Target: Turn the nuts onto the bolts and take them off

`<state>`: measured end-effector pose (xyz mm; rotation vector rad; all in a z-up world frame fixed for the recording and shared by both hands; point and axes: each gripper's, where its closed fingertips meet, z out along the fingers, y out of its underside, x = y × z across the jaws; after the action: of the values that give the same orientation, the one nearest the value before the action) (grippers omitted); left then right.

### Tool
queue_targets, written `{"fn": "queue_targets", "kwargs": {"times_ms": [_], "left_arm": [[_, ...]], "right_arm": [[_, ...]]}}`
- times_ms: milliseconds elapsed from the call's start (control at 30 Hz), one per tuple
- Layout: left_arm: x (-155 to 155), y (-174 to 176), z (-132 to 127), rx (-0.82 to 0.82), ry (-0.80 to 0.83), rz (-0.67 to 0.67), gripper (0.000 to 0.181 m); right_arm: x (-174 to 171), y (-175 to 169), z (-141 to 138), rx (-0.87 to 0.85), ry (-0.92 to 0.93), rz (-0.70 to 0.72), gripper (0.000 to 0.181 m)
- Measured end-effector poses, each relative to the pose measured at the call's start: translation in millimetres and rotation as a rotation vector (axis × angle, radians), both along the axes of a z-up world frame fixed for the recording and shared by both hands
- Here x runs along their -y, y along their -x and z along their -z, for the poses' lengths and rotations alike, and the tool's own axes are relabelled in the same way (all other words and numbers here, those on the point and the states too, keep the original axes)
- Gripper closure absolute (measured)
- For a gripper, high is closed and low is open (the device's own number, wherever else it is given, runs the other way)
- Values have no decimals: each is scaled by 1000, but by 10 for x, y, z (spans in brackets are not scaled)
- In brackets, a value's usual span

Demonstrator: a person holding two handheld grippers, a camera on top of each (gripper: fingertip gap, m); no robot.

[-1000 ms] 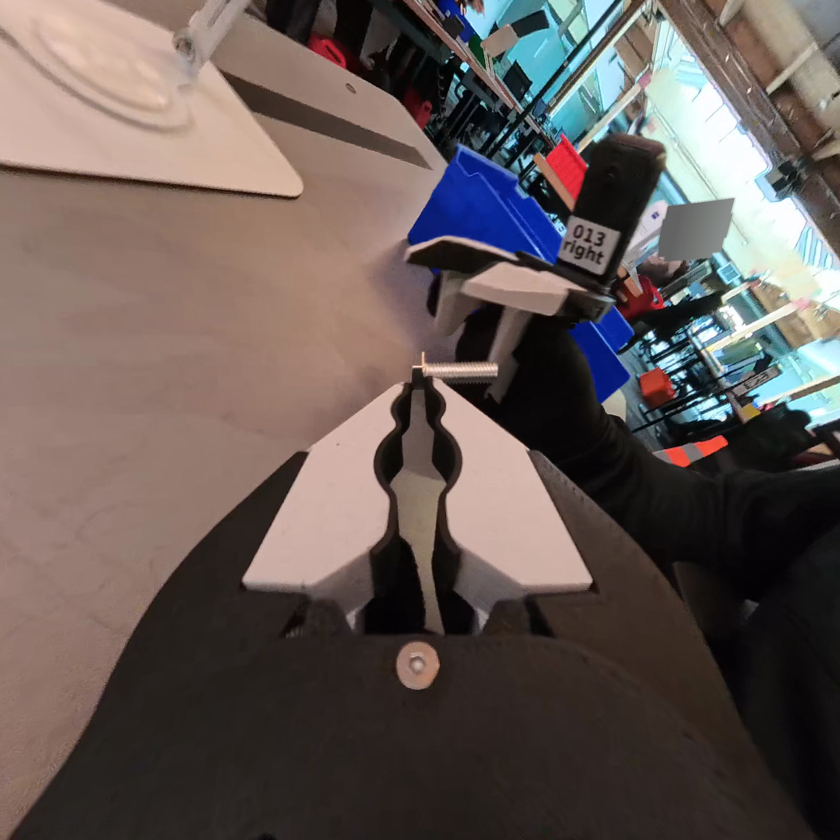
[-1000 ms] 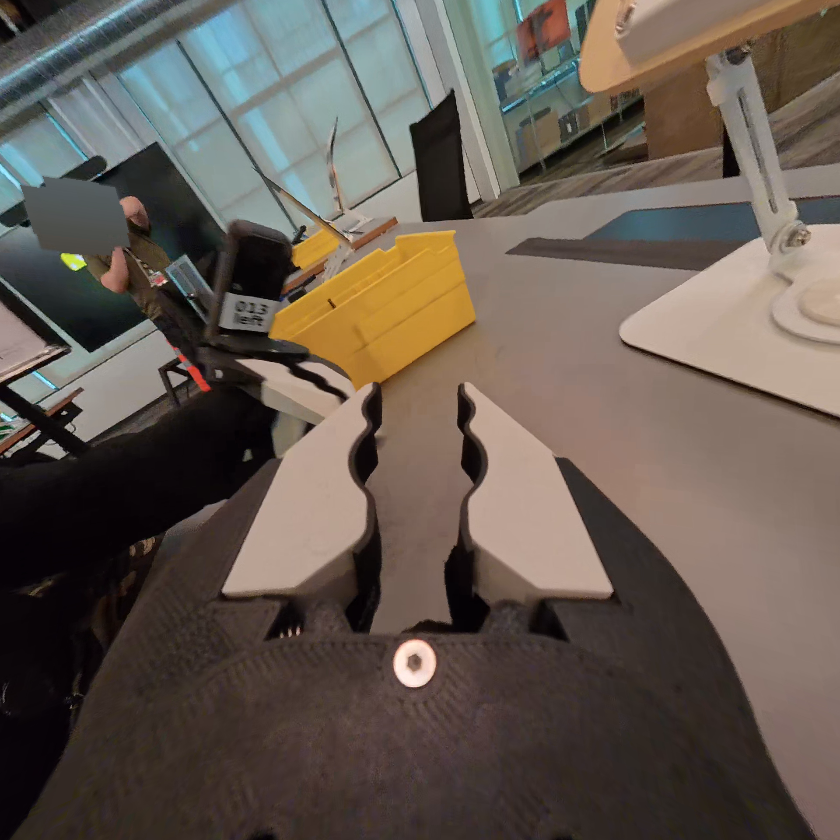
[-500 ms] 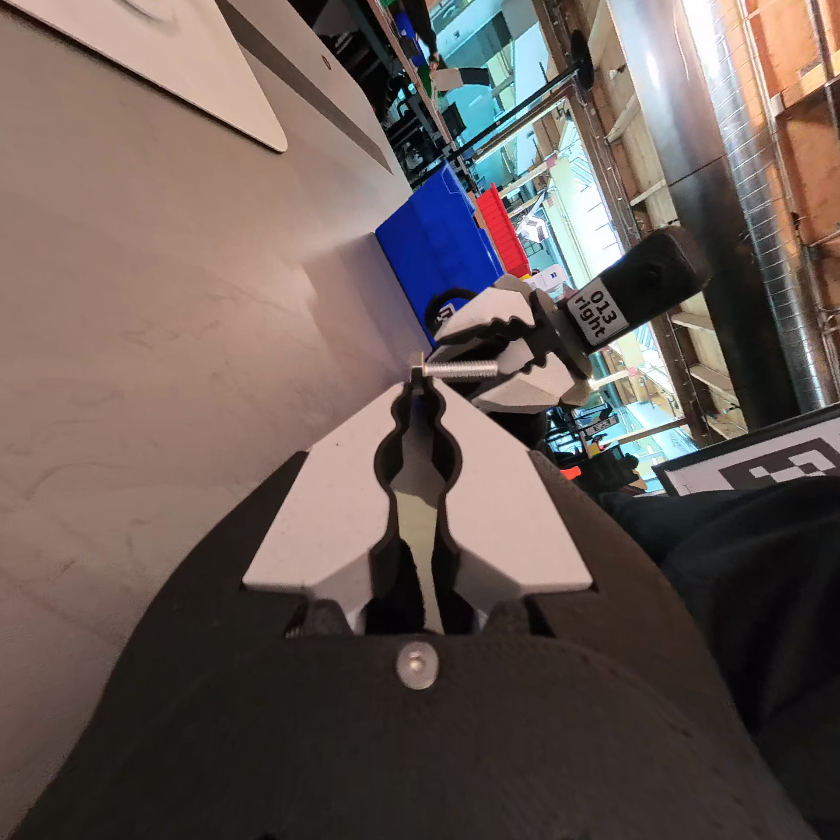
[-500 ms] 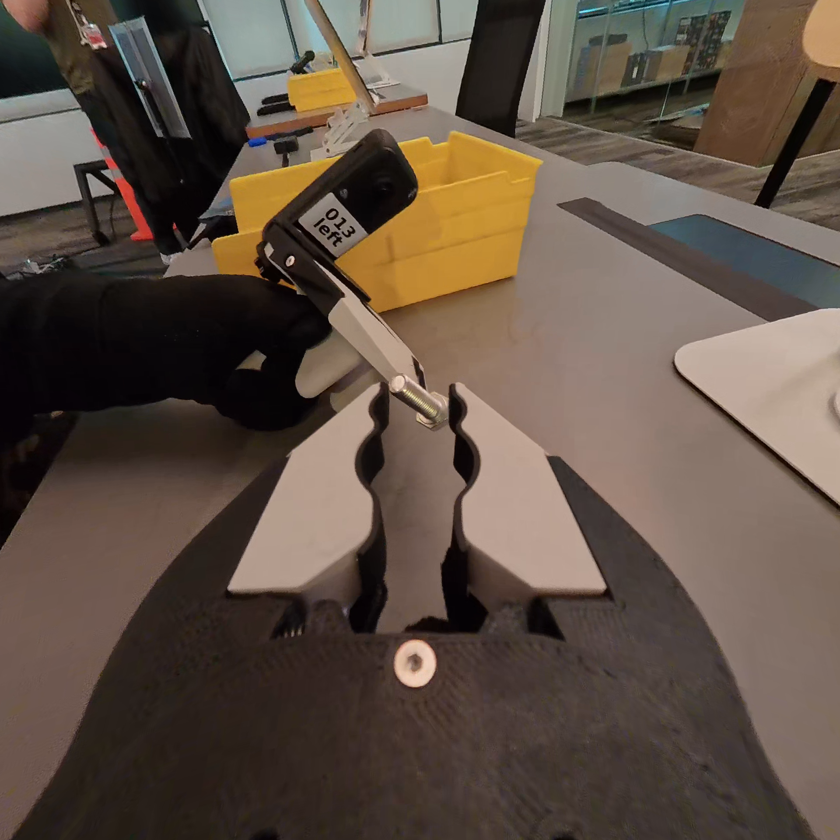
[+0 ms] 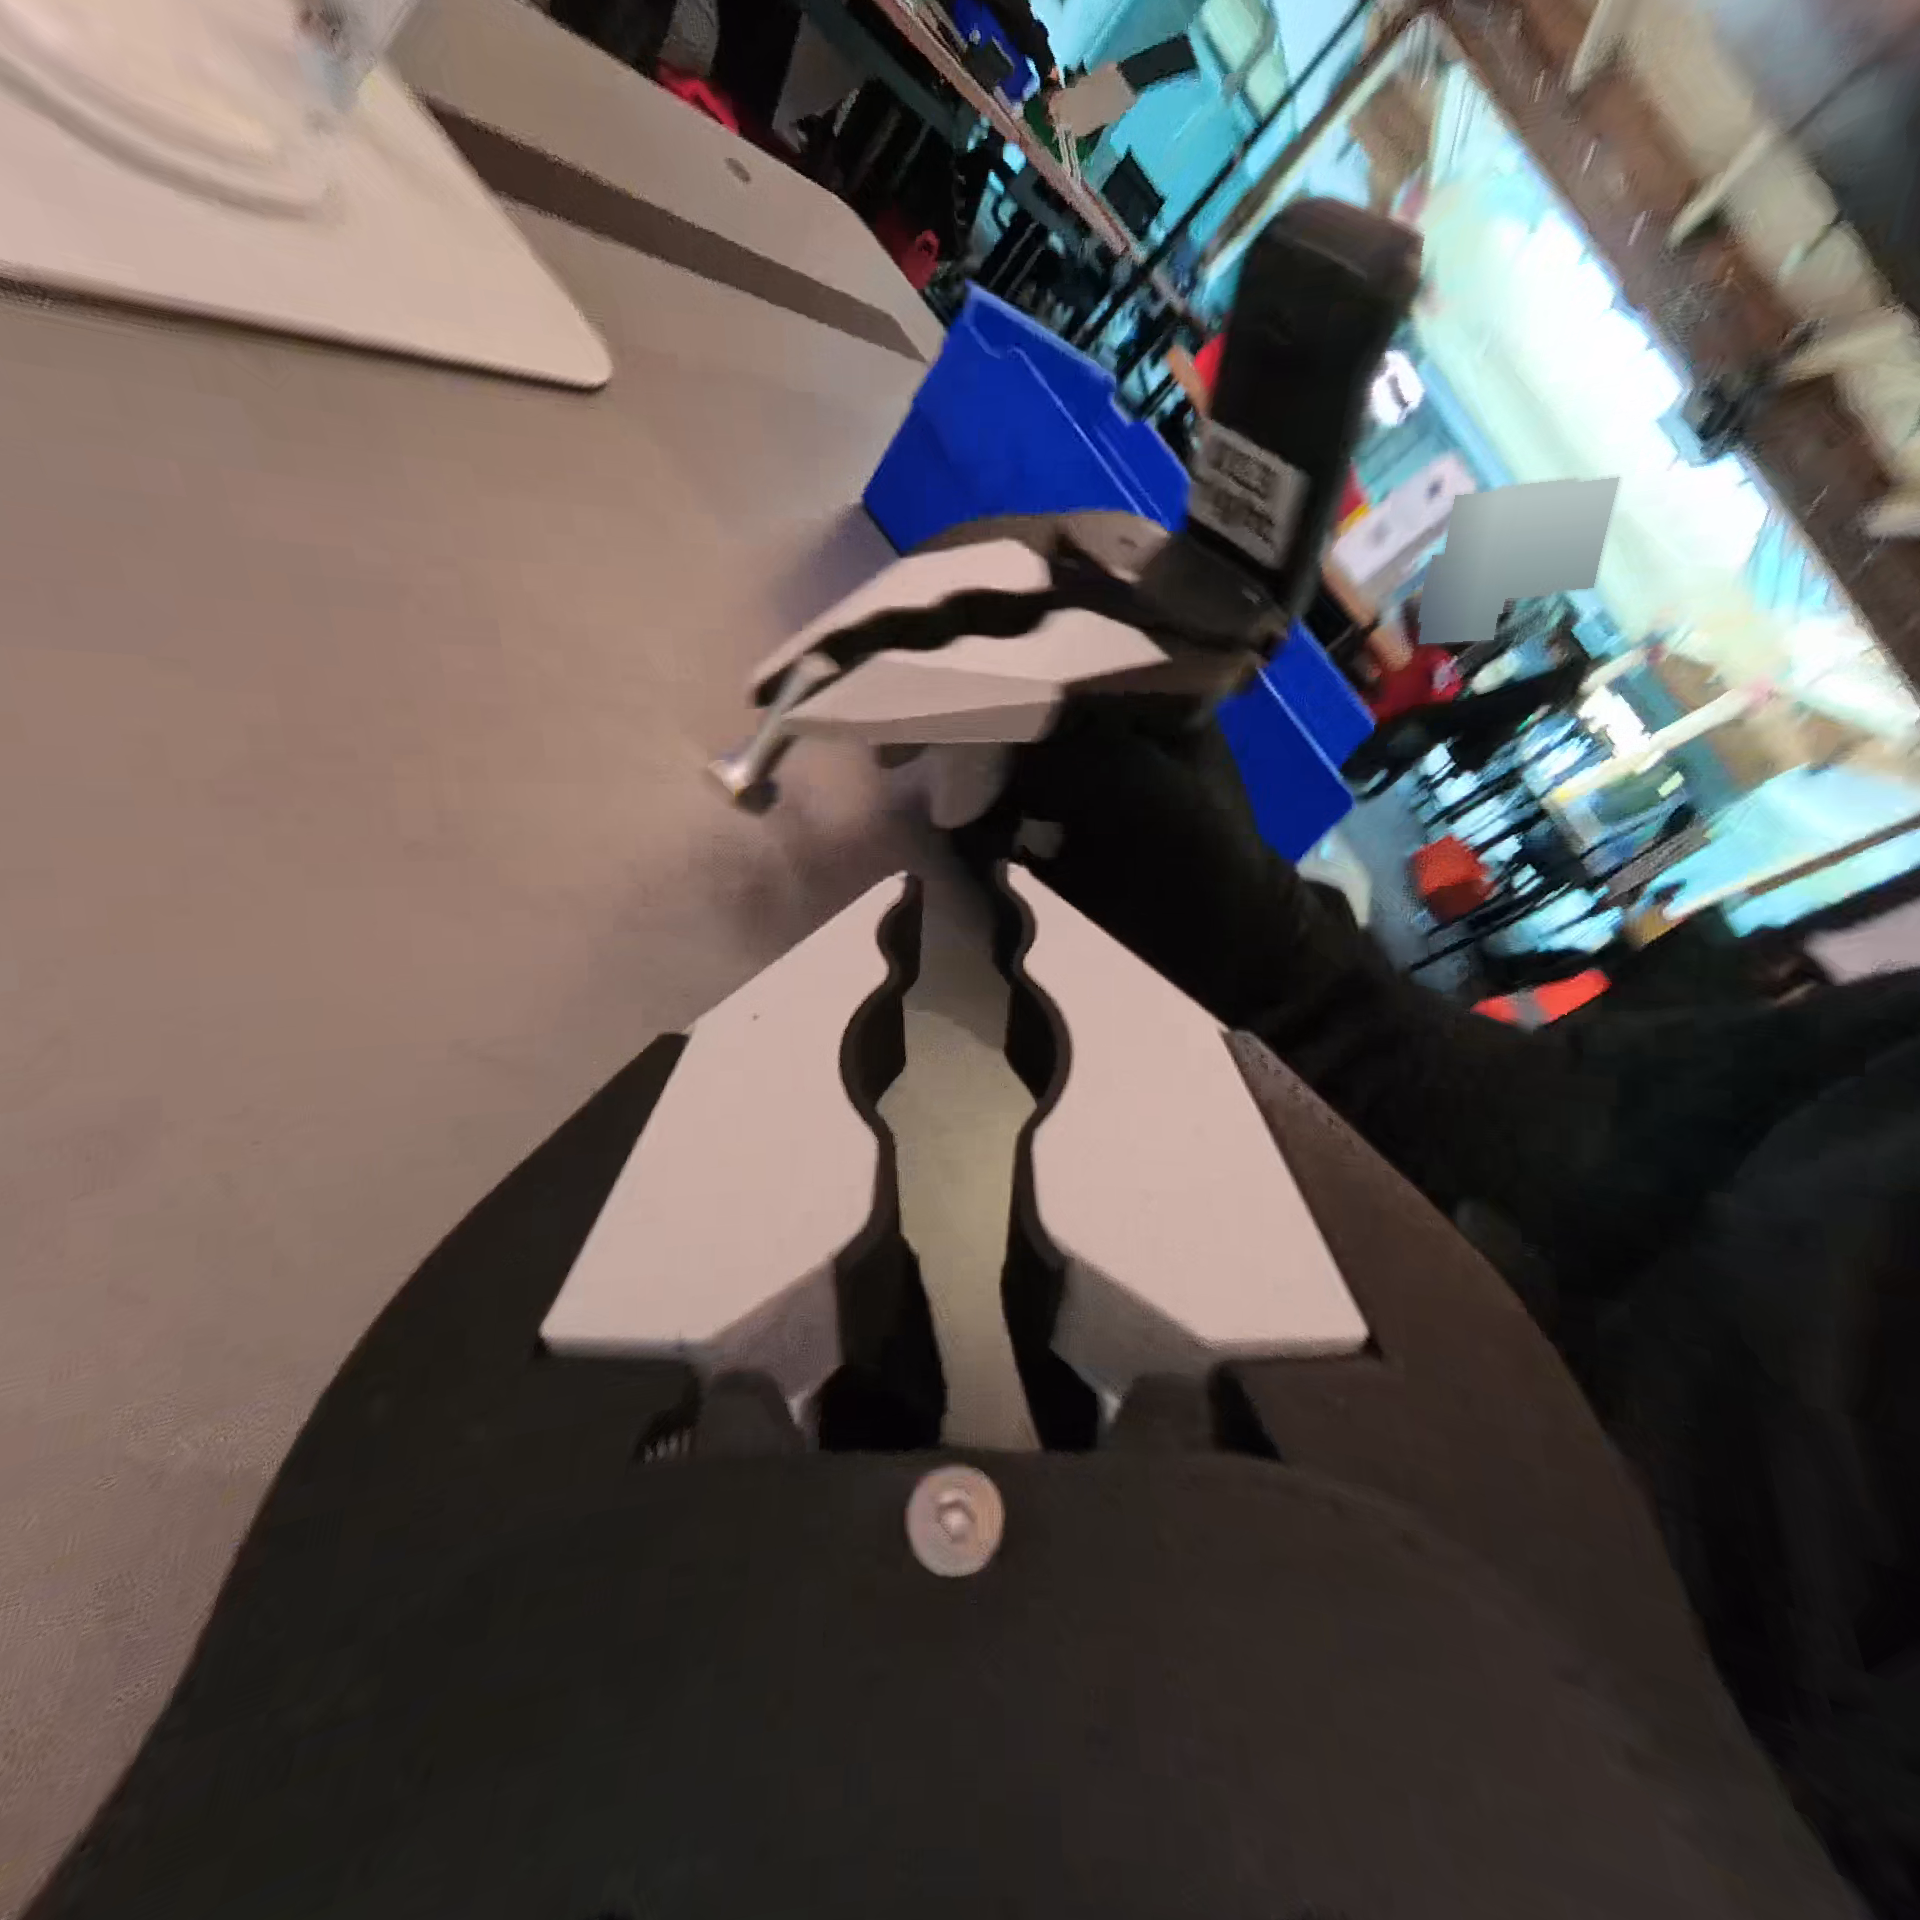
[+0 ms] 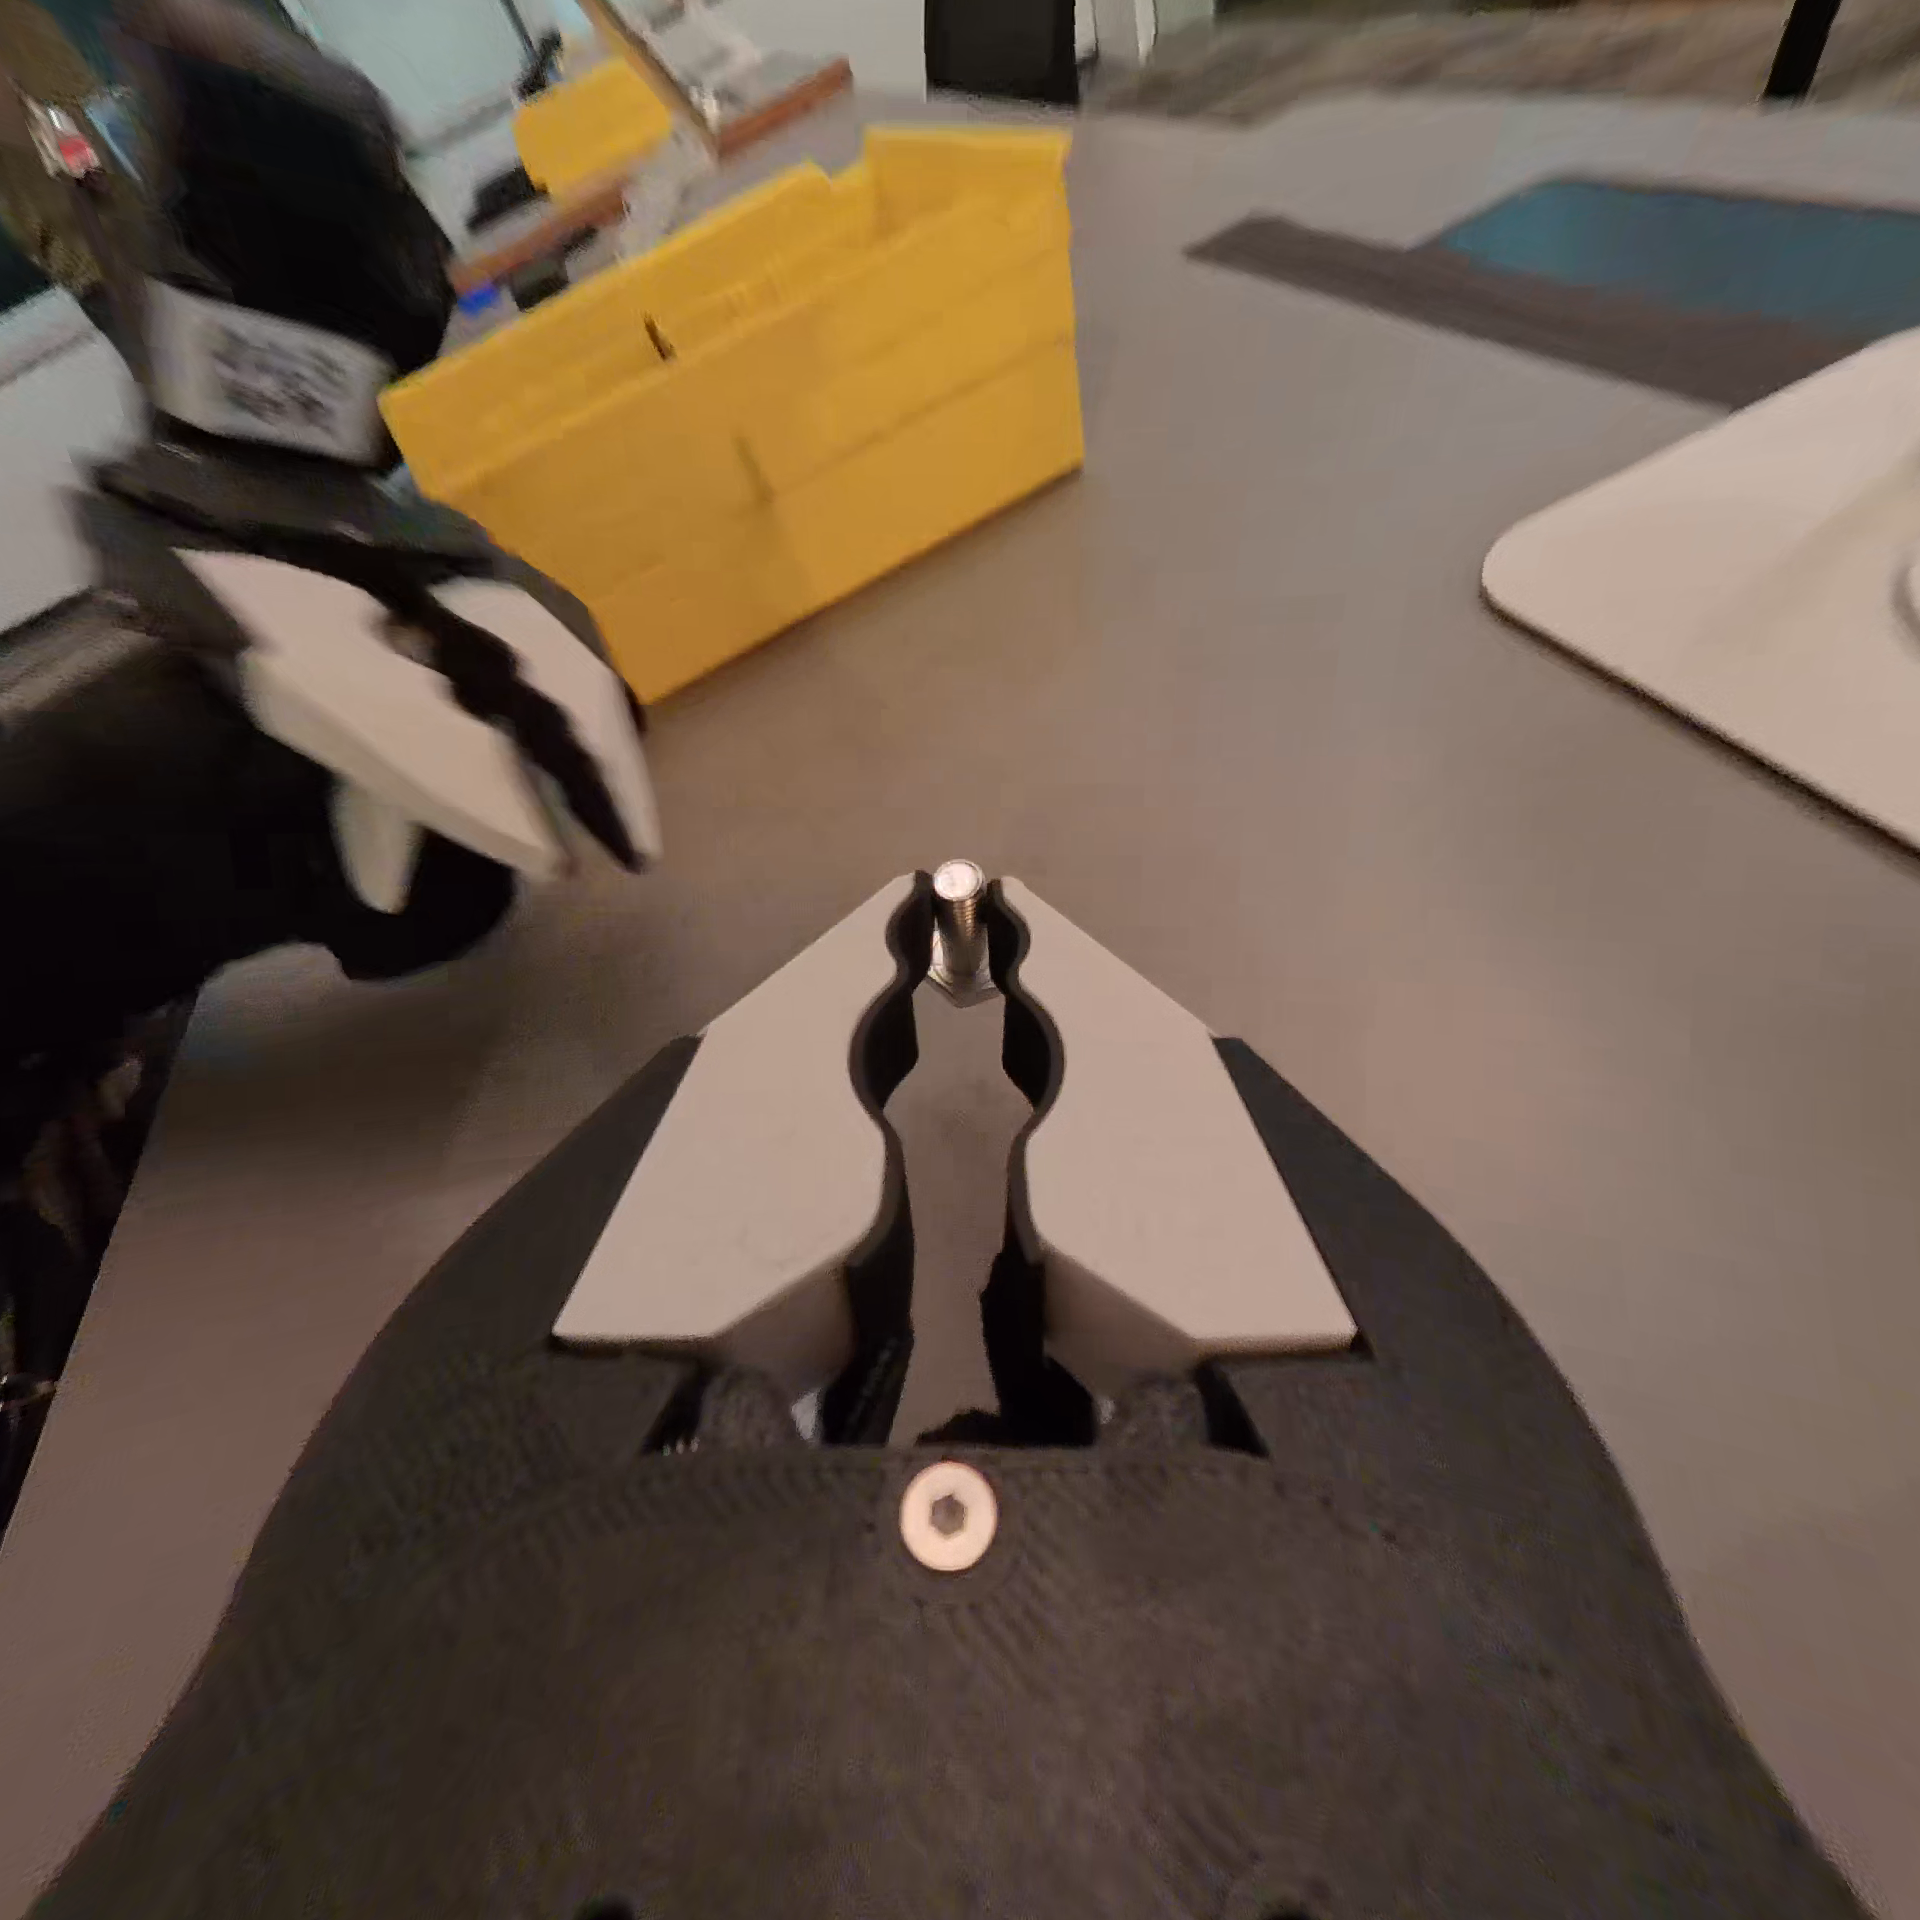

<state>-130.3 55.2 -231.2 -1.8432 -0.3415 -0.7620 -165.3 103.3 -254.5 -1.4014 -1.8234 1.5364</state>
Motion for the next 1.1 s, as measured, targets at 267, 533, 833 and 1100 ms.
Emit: {"fn": "queue_targets", "kwargs": {"times_ms": [267, 533, 833, 1100], "left_arm": [[805, 477, -705, -478, 123, -122, 169], [2240, 1747, -15, -692, 838, -289, 161], [2812, 1978, 684, -568, 1204, -259, 156], [2852, 1940, 823, -378, 1226, -225, 164]], "right_arm": [[264, -91, 374, 212, -106, -139, 173], [318, -106, 406, 222, -128, -160, 164], [370, -118, 386, 208, -125, -193, 164], [373, -121, 402, 216, -133, -195, 166]]}}
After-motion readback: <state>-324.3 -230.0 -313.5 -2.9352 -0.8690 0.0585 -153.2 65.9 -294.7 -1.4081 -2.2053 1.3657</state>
